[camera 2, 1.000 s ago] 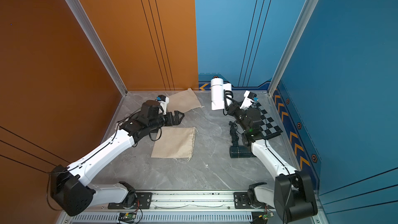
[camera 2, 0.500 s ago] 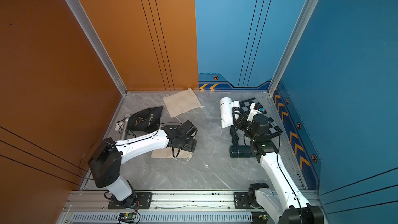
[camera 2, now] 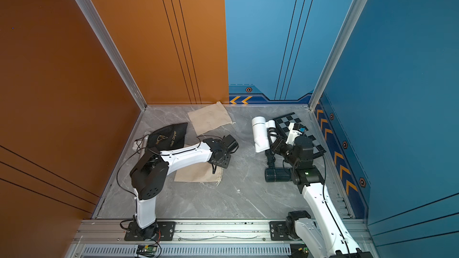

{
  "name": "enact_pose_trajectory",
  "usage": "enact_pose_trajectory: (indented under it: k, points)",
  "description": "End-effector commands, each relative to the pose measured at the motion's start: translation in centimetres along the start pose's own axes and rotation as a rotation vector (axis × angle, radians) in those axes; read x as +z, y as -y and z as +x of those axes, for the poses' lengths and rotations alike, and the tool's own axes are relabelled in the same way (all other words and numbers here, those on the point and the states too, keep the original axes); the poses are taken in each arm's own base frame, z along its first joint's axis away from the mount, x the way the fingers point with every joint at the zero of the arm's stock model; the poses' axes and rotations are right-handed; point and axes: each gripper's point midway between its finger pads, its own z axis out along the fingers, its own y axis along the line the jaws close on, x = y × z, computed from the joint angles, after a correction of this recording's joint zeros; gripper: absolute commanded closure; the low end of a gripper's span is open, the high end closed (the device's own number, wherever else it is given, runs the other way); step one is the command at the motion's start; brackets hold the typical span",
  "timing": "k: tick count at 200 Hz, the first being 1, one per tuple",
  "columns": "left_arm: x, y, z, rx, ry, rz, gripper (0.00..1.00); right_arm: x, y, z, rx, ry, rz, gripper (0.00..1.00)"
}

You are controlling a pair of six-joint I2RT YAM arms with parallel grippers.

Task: Pack away hair dryers
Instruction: Open the drawstring bag at the center of the board.

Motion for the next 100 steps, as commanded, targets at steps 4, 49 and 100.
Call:
enact_pose_trajectory:
  k: [4, 49, 100]
  points:
    - [0.7, -1.1, -0.4, 0.012, -0.012, -0.049, 0.50, -1.0, -2.1, -0.9, -0.055, 0.034, -0.070, 0.78]
    - [1.4, -2.2, -1.2, 0.003, -0.017, -0.063, 0.70, -1.0, -2.1, -0.7, -0.061, 0.029, -0.073, 0.78]
    - [0.0, -2.2, -3.3, 0.013, 0.021, -0.017, 1.00, -1.1, -2.5, -0.6, -0.082, -0.001, -0.075, 0.78]
